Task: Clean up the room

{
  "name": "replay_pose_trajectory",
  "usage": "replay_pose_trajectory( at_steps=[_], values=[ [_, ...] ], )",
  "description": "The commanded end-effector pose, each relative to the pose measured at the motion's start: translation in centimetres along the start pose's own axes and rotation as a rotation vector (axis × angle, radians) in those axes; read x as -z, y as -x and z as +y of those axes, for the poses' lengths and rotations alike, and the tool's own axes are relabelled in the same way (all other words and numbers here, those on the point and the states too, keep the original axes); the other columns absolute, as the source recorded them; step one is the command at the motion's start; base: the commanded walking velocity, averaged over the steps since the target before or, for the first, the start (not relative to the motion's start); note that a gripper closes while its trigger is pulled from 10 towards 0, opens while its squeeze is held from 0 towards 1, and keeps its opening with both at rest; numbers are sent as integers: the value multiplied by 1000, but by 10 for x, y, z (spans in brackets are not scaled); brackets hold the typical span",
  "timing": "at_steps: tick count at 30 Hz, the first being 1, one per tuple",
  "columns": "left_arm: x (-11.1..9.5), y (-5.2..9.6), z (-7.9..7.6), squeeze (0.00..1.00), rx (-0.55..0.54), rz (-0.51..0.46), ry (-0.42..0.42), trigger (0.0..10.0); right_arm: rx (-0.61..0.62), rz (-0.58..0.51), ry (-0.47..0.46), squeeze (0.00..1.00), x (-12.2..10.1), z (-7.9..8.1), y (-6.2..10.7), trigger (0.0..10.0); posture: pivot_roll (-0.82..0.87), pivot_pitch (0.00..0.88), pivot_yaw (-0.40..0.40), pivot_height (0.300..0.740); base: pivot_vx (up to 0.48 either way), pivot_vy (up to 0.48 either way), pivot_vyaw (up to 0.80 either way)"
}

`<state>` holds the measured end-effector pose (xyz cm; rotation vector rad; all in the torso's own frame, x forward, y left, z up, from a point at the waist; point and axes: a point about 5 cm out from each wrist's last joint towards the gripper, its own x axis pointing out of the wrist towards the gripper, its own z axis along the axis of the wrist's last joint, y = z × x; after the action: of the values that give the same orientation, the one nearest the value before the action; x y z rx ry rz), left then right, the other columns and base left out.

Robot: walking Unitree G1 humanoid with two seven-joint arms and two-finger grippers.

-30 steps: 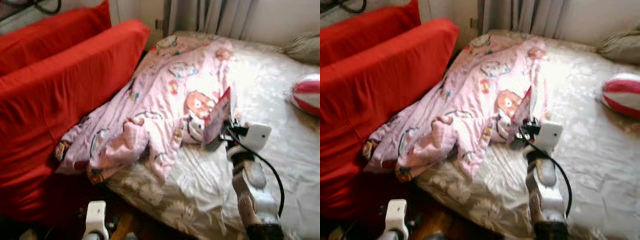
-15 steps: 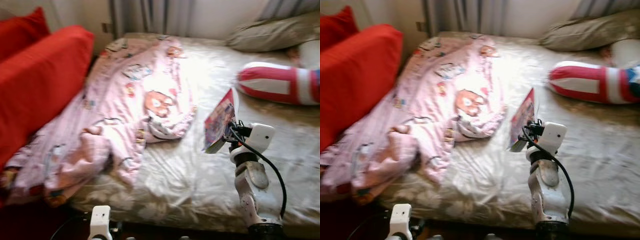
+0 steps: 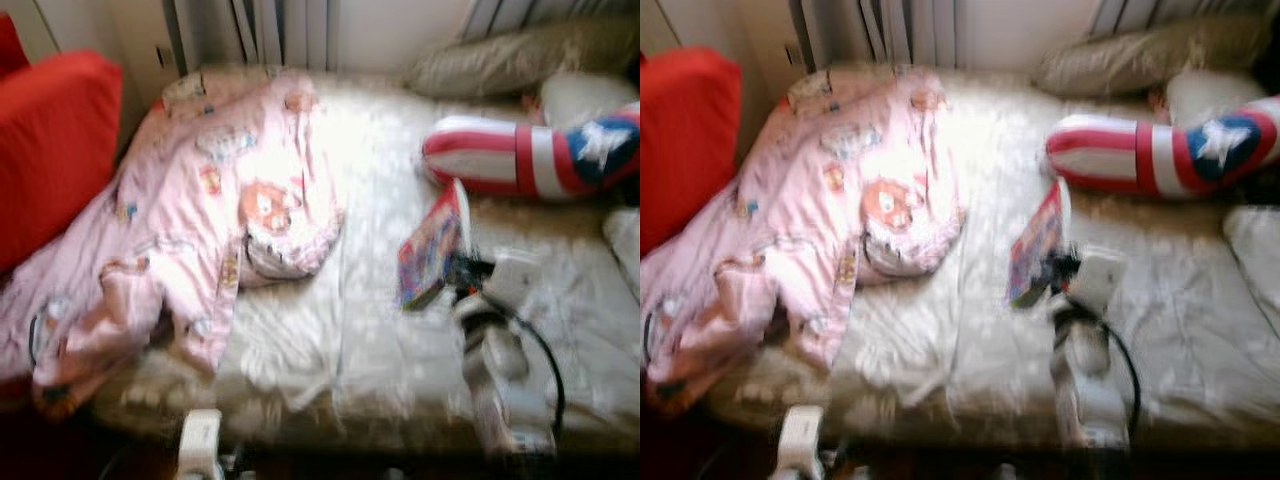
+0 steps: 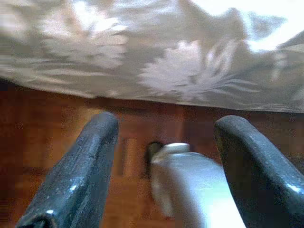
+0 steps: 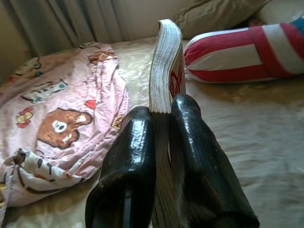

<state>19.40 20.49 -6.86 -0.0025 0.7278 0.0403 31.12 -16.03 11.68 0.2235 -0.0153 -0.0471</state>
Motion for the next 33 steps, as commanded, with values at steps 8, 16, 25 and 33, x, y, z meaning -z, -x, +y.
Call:
replay_pose_trajectory(
  at_steps=[8,16,25,33],
  values=[
    [14,3,-9,0,22,49,9,10000,27,-45,-3,0,-9,-7,1,10000,54,183,-17,715,0,-321,0],
    [14,3,-9,0,24,50,7,10000,28,-44,-5,0,-9,-7,1,10000,52,188,-16,715,0,-321,0],
    [14,3,-9,0,24,50,8,10000,27,-42,-4,0,-9,-7,1,10000,51,190,-15,715,0,-324,0],
    [15,4,-9,0,26,54,6,10000,17,-38,-6,0,-8,-6,2,10000,50,193,-16,715,0,-272,0]
  ],
)
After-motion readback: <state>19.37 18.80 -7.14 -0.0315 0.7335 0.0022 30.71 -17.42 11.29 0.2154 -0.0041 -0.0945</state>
